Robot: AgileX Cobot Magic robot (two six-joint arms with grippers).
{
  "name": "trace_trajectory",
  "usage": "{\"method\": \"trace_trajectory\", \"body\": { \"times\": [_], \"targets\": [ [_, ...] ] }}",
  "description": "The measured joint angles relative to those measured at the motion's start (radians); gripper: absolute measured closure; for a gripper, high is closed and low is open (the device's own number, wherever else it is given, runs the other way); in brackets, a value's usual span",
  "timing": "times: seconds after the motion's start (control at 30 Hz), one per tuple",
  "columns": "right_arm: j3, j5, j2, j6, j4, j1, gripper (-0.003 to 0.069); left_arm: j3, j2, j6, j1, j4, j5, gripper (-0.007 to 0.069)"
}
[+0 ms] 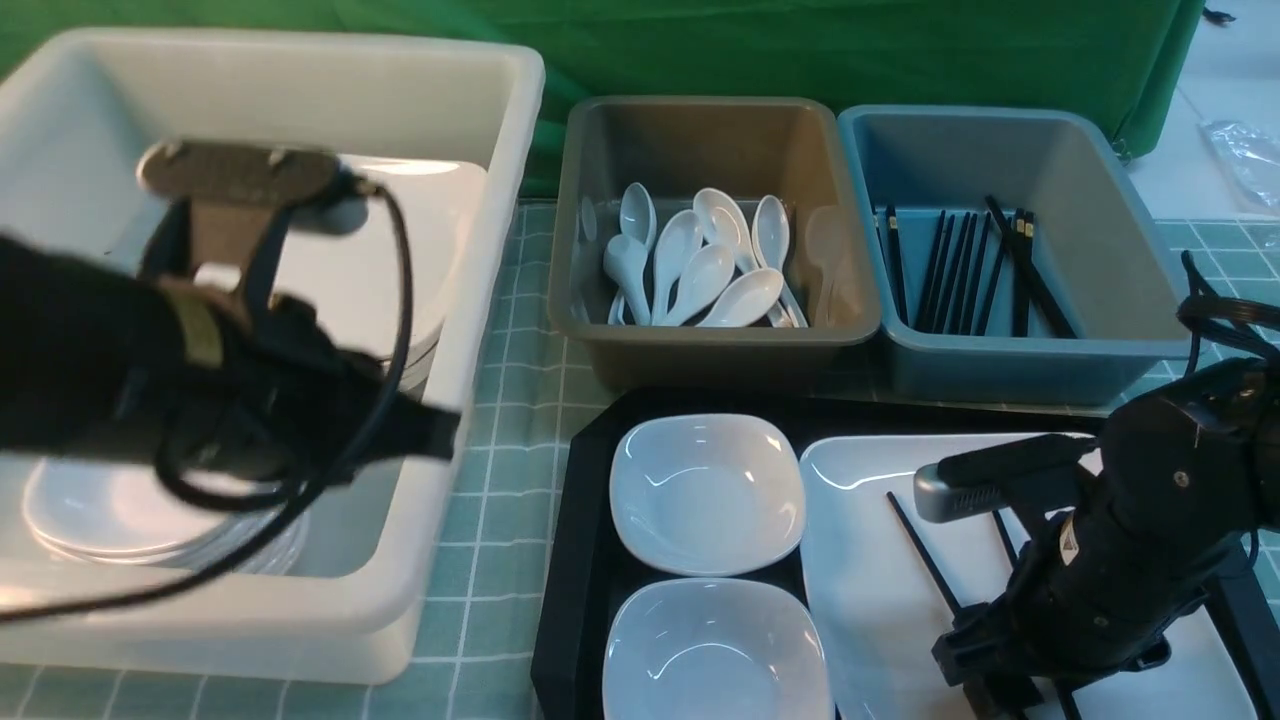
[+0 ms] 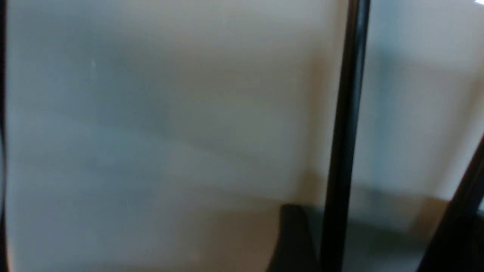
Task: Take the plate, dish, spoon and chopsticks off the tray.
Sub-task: Use the right arm to grab a pair of chopsticks from the plate, then use the right arm to put the chopsticks into the small storage box on the right
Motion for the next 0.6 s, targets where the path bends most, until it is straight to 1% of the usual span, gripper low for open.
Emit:
{"method": "trace_trajectory", "body": {
  "times": [0.03, 0.07, 0.1, 0.13, 0.17, 0.37, 0.5, 0.6],
  "targets": [
    [0.000, 0.000, 0.000, -0.003, 0.000, 0.000, 0.0272, 0.024, -0.018, 0.000, 0.000, -0.003, 0.000, 0.0615],
    [0.000, -0.001, -0.001, -0.012, 0.000, 0.000, 0.0389, 0.039, -0.028, 0.000, 0.000, -0.004, -0.002, 0.0615],
    [0.000, -0.001, -0.003, -0.018, 0.000, 0.000, 0.0462, 0.046, -0.032, 0.000, 0.000, -0.005, -0.002, 0.0615],
    [0.000, 0.000, -0.006, -0.021, 0.000, 0.000, 0.0514, 0.049, -0.033, 0.000, 0.000, -0.005, -0.002, 0.0615],
    [0.000, 0.001, -0.011, -0.023, -0.001, 0.000, 0.0522, 0.051, -0.033, 0.000, 0.000, -0.005, -0.005, 0.0615],
    [0.000, 0.082, -0.126, -0.037, 0.009, 0.000, 0.0512, 0.055, -0.033, 0.000, 0.000, -0.006, -0.030, 0.0615],
    [-0.009, 0.120, -0.302, -0.041, 0.015, 0.000, 0.0512, 0.055, -0.033, 0.000, 0.000, -0.006, -0.038, 0.0615],
    [-0.081, 0.142, -0.350, -0.047, 0.017, -0.045, 0.0512, 0.055, -0.033, 0.000, 0.000, -0.012, -0.041, 0.0615]
  ]
}}
